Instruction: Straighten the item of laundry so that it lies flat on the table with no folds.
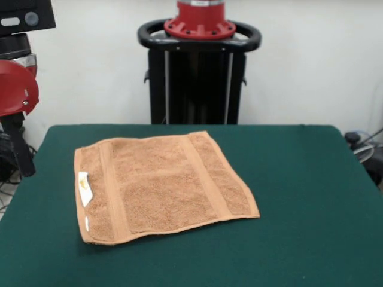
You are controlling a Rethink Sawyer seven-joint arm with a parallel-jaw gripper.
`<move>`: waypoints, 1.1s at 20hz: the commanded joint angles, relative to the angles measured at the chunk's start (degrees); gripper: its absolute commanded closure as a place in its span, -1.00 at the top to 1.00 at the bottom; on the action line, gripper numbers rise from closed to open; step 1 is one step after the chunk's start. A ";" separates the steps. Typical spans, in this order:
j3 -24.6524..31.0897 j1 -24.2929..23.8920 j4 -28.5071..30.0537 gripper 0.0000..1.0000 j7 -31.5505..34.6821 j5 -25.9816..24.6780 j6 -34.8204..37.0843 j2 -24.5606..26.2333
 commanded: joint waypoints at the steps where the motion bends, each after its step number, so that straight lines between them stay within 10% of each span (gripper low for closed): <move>1: -10.22 6.18 -9.22 -1.00 21.45 -6.76 5.86 4.45; 4: -10.87 3.66 -21.23 -1.00 23.06 -5.81 11.88 12.02; 12: -11.98 4.05 -27.29 -1.00 28.28 -3.63 13.91 16.31; 22: -10.16 4.83 3.39 -1.00 21.31 -4.22 3.30 -2.82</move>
